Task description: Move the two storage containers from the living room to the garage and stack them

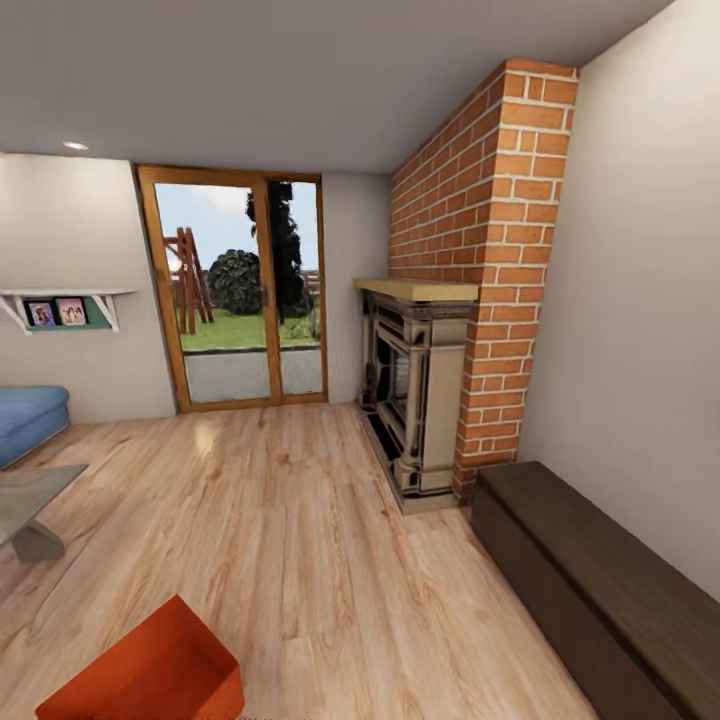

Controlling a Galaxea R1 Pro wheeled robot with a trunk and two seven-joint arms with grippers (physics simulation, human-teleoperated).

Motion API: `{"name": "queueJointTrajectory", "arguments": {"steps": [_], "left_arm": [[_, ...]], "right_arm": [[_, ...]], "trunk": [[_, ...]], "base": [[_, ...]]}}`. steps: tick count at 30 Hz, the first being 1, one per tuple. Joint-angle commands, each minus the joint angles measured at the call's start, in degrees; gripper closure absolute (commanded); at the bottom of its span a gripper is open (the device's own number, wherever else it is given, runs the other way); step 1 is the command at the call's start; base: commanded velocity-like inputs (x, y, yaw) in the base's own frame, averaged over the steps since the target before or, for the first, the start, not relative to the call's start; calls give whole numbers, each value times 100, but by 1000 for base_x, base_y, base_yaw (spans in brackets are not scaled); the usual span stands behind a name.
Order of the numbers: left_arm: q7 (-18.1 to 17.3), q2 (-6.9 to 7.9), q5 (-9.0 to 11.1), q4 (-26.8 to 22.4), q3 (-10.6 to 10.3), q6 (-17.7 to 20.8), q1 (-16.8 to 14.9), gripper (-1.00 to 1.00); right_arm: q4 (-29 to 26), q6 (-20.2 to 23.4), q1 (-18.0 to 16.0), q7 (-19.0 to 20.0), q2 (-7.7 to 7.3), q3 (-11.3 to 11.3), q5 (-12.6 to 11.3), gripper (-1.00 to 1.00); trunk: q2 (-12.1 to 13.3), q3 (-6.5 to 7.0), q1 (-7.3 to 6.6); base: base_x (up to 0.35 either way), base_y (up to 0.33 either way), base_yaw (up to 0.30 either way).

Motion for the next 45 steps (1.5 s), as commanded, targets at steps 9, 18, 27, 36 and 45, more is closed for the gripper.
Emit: {"name": "queueJointTrajectory", "arguments": {"steps": [9, 18, 27, 36, 45], "left_arm": [[12, 1, 23, 10, -15, -13, -5, -100], [11, 1, 24, 13, -17, -7, -5, -100], [11, 6, 23, 13, -10, -16, -5, -100], [22, 1, 23, 13, -8, -17, -5, -100], [28, -2, 23, 13, -10, -17, -5, -100]], "right_arm": [[14, -29, -6, -9, 1, 32, -49, -100], [14, -29, -6, -3, 5, 29, -48, -100], [14, -29, -8, -3, -2, 28, -47, -100], [14, -29, -7, -3, -12, 25, -47, -100], [14, -29, -6, -3, -15, 33, -44, -100]], "trunk": [[-4, -7, 0], [-4, -7, 0], [-4, -7, 0], [-4, -7, 0], [-4, -7, 0]], "base": [[19, -6, 269], [253, -143, 269], [288, -193, 269], [196, -145, 269], [13, -10, 269]]}}
